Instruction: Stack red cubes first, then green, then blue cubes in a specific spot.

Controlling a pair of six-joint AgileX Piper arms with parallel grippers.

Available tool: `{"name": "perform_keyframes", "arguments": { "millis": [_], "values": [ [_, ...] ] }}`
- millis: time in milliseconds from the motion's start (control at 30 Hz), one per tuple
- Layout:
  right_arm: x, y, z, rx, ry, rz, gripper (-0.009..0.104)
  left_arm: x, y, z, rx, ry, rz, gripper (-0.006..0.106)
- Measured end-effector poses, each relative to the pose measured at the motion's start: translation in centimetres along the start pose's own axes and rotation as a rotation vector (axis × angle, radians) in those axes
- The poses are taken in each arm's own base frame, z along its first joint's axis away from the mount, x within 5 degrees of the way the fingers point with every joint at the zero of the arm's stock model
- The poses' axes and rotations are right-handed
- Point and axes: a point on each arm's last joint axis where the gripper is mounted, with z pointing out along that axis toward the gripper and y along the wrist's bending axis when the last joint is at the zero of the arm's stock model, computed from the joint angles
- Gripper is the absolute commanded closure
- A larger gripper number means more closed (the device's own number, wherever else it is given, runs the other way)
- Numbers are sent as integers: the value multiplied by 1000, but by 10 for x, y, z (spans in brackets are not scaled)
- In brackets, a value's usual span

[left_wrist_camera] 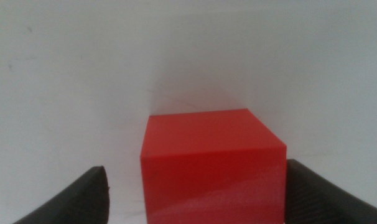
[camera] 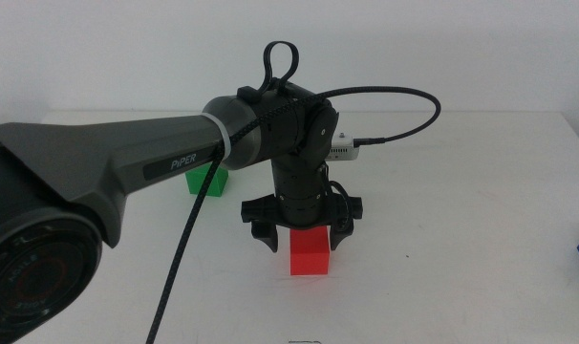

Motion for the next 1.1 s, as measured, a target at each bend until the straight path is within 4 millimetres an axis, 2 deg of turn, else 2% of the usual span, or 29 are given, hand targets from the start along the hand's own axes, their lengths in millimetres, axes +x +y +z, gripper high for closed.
{"name": "perform_keyframes", "arguments": {
  "millis": [167, 433, 767, 933, 1100],
  "values": [
    [0, 0, 0, 0, 0, 0, 1, 0, 1, -4, -2, -9, 4, 7],
    [0, 0, 0, 0, 0, 0, 1, 0, 1, -28, 30, -52, 12, 7],
    [0, 0, 0, 0, 0, 0, 1, -5, 0, -84, 60, -172, 115, 7],
    [0, 0, 0, 0, 0, 0, 1, -6, 14, -109, 13, -216, 117, 7],
    [0, 0, 0, 0, 0, 0, 1, -20, 49, -123, -14, -220, 98, 7]
  ]
}}
